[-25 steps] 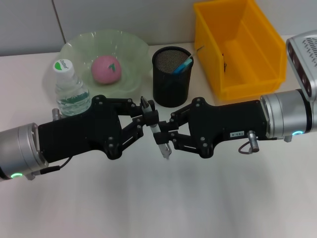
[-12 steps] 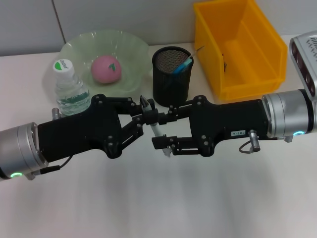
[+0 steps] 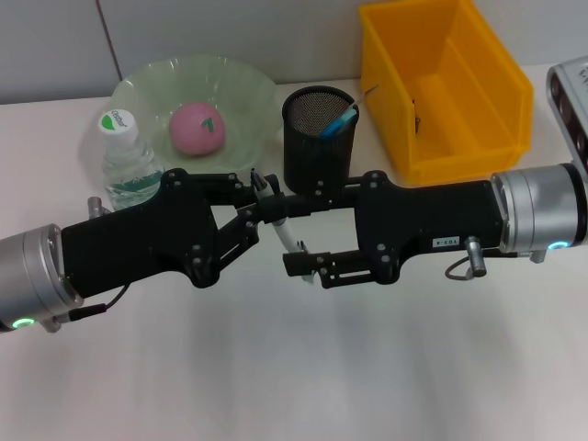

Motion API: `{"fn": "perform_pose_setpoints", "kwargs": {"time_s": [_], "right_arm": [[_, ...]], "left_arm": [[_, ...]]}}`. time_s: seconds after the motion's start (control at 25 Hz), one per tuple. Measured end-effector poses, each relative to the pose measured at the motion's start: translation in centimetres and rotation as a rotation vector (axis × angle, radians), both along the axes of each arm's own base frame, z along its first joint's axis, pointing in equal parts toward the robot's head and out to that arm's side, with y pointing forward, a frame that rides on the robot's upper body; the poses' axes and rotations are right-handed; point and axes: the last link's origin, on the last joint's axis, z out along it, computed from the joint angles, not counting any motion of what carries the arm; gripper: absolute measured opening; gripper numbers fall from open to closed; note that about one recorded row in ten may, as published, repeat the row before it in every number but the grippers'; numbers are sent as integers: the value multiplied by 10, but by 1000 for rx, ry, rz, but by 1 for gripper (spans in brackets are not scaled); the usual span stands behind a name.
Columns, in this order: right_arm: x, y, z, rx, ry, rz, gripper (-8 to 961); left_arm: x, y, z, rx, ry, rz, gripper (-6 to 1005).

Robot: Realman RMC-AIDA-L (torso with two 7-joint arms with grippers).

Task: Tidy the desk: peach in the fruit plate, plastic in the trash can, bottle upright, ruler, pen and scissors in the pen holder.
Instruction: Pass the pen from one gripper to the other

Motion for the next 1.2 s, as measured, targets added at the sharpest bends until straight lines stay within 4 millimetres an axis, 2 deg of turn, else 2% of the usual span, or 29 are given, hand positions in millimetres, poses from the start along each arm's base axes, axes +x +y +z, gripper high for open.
{"fn": "perform_pose_setpoints", "kwargs": {"time_s": [0.2,0.48,0.64,0.72,0.88,1.0,1.2], "right_arm": [[2,-2,2,9,9,-9,674],[11,-13,15,59,91,-11,777],[22,-25,26,139,181,-8,777],[27,-32,29,185,219,-3,777],[35,-39,28,262,294,-16,776],[36,-39,26,269,333,-39,776],[28,-35,22,181,370,-89,776]], "left_arm": [[-1,0,3,9,-18,10,139],[-4,-1,18,38,-138,80,139],[-8,-1,28,41,-236,159,139],[-20,-1,36,-3,-406,312,139],[-25,-3,39,-25,-493,372,140],[-23,-7,40,-22,-510,340,140],[-9,-15,37,-12,-491,205,140]]}}
